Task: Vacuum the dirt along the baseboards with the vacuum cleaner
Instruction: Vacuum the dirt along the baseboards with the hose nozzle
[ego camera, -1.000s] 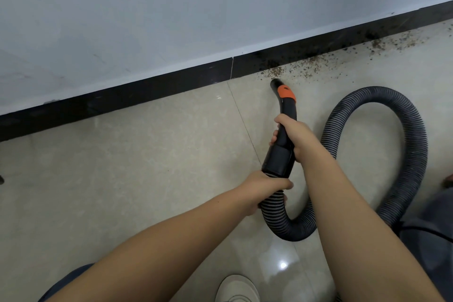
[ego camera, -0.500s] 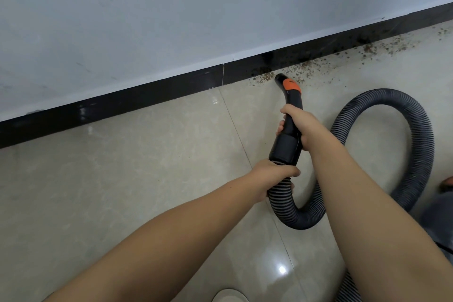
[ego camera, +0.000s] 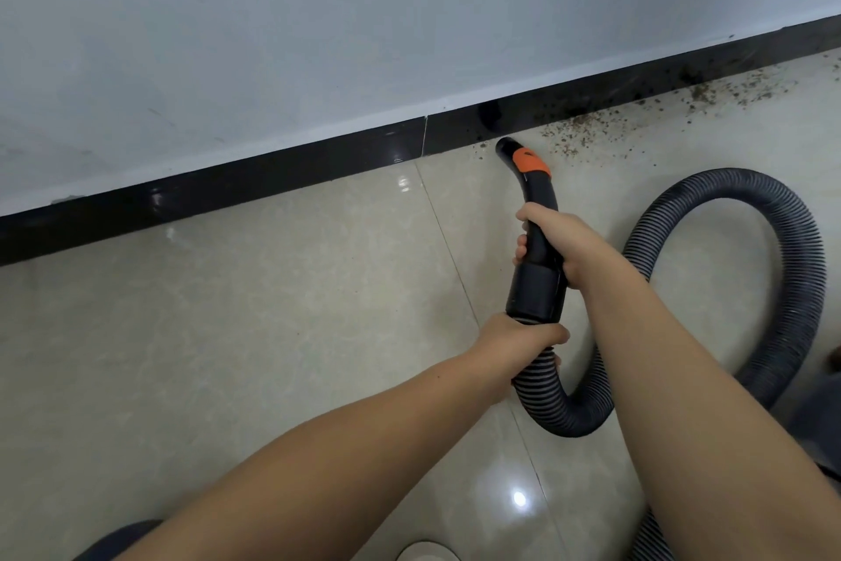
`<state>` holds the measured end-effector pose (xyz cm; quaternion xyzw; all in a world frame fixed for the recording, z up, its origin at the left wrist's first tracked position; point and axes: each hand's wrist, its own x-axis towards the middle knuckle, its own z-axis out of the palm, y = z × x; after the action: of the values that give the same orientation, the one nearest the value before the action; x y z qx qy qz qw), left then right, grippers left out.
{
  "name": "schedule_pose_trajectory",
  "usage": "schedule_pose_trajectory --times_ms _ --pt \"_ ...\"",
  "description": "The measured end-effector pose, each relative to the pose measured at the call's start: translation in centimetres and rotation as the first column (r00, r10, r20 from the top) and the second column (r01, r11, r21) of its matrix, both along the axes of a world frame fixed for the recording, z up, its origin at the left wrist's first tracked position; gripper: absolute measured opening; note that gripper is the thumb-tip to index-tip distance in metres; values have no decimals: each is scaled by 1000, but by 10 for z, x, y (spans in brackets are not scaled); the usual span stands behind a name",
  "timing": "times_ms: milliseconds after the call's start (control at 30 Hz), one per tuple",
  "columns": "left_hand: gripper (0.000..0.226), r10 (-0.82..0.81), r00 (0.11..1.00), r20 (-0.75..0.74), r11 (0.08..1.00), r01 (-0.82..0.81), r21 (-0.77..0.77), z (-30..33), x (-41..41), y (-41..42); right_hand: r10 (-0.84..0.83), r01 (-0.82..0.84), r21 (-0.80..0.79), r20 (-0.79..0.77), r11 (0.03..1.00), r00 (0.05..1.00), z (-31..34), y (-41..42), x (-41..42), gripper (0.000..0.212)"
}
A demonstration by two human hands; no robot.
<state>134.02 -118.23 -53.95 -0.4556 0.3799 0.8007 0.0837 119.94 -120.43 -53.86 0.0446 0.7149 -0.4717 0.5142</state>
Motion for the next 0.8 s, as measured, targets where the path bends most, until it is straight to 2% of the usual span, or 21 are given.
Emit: schedule_pose_trajectory --times_ms 467,800 --pt "20 77 997 -14 997 -77 8 -4 18 0 72 -72 -2 -5 997 997 0 -12 21 14" --pt "18 -86 996 -7 996 86 -34 1 10 -6 -85 85 -6 -34 996 996 -1 4 9 15"
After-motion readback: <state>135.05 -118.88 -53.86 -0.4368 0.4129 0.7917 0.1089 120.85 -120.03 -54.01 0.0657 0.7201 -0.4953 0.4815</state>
